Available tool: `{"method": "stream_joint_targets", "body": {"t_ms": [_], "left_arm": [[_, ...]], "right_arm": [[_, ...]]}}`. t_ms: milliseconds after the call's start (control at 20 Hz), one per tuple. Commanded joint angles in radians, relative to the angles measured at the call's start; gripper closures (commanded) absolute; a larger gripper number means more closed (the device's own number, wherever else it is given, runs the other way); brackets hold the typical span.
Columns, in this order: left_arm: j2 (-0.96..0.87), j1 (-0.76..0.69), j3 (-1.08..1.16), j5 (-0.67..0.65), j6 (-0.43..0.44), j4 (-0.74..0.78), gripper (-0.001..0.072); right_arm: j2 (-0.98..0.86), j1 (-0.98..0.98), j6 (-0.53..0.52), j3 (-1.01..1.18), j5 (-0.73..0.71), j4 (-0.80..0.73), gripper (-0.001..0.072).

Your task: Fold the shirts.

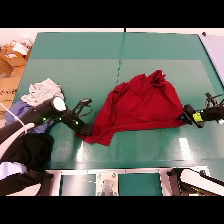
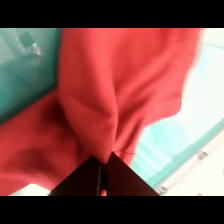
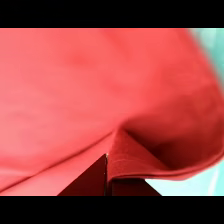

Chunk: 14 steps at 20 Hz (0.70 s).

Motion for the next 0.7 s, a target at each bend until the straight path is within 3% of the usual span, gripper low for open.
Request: {"method": "stream_joint_targets", "body": {"t_ms": [0, 100, 300, 500, 650], "left_arm": [[0.045, -0.001, 0.198, -0.096, -0.013, 0.002, 0.0686], [0.075, -0.001, 0.394, -0.109, -0.069, 0.029, 0.0686], [0.093, -0.001, 0.853, -0.104, -0.185, 0.103, 0.0685], [0.097, -0.001, 1.328, -0.077, -0.291, 0.265, 0.0685], [0.192, -0.001, 1.413, 0.008, -0.415, 0.473, 0.0685]], "right_arm": [[0.063, 0.072, -0.024, 0.121, 0.107, 0.100, 0.0701], [0.130, 0.088, -0.023, 0.261, 0.160, 0.190, 0.0701], [0.270, 0.087, -0.015, 0.563, 0.119, 0.383, 0.0701], [0.333, 0.085, -0.013, 0.898, 0.048, 0.391, 0.0700], [0.339, 0.031, 0.037, 1.110, -0.034, 0.391, 0.0700]]}}
